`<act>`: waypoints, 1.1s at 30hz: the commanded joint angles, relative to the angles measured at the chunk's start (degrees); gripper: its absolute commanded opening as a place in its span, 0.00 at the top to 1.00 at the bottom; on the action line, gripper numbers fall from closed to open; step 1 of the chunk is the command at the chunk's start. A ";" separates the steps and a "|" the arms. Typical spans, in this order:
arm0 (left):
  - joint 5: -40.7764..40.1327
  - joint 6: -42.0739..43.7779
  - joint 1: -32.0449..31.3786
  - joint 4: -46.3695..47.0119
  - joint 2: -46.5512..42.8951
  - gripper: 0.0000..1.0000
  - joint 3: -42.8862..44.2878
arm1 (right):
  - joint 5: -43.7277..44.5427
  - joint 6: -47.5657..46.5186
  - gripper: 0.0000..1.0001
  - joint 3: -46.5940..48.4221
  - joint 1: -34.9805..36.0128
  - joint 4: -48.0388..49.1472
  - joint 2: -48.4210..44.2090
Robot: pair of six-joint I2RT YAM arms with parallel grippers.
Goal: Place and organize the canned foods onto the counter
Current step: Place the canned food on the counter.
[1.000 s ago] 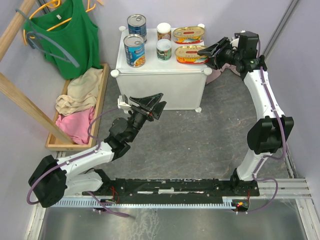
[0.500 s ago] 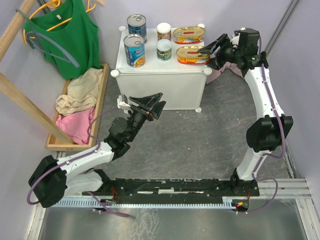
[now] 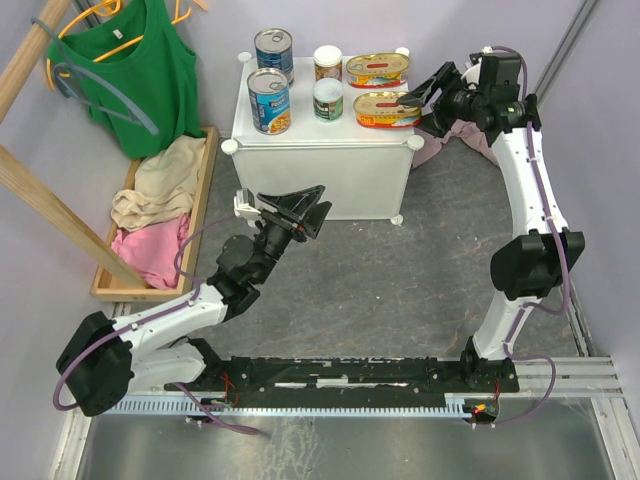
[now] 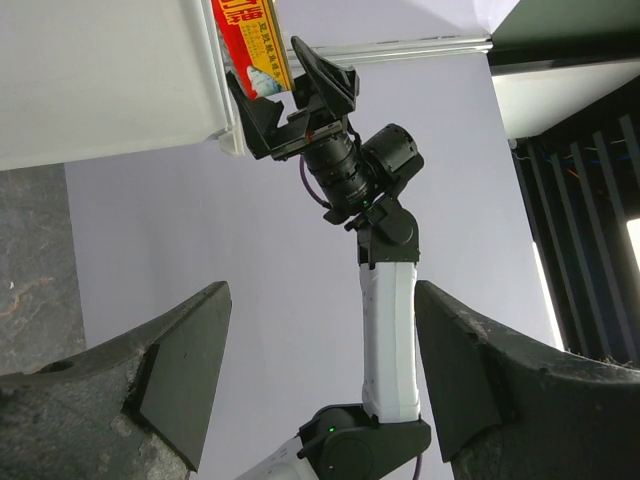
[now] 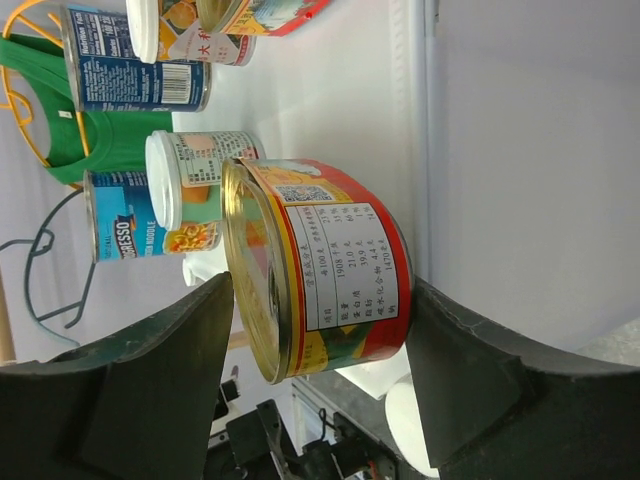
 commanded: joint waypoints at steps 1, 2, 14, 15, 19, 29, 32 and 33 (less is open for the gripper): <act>0.71 0.93 0.28 1.72 -1.48 0.20 0.35 | 3.55 -5.07 0.25 4.84 -0.50 -4.53 0.88; 0.67 0.94 0.33 1.67 -1.61 0.20 0.25 | 3.79 -5.41 0.25 5.21 -0.52 -4.91 0.97; 0.68 0.96 0.52 1.28 -2.22 0.20 -0.09 | 6.05 -8.36 0.25 7.35 -1.36 -8.32 1.57; 0.75 0.88 0.48 1.35 -2.18 0.20 -0.13 | 6.05 -8.41 0.26 7.41 -1.33 -8.32 1.65; 0.89 0.85 0.50 1.56 -2.11 0.20 -0.19 | 6.52 -8.20 0.27 7.31 -1.40 -8.20 1.90; 0.85 0.87 0.68 1.23 -2.50 0.20 -0.30 | 7.86 -6.72 0.50 5.91 -1.51 -5.82 0.89; 0.89 0.91 0.79 1.25 -2.50 0.20 -0.44 | 7.90 -5.83 0.51 5.41 -1.56 -4.10 0.99; 0.86 0.84 0.72 1.27 -2.48 0.20 -0.48 | 7.87 -5.50 0.51 5.25 -1.52 -3.47 1.00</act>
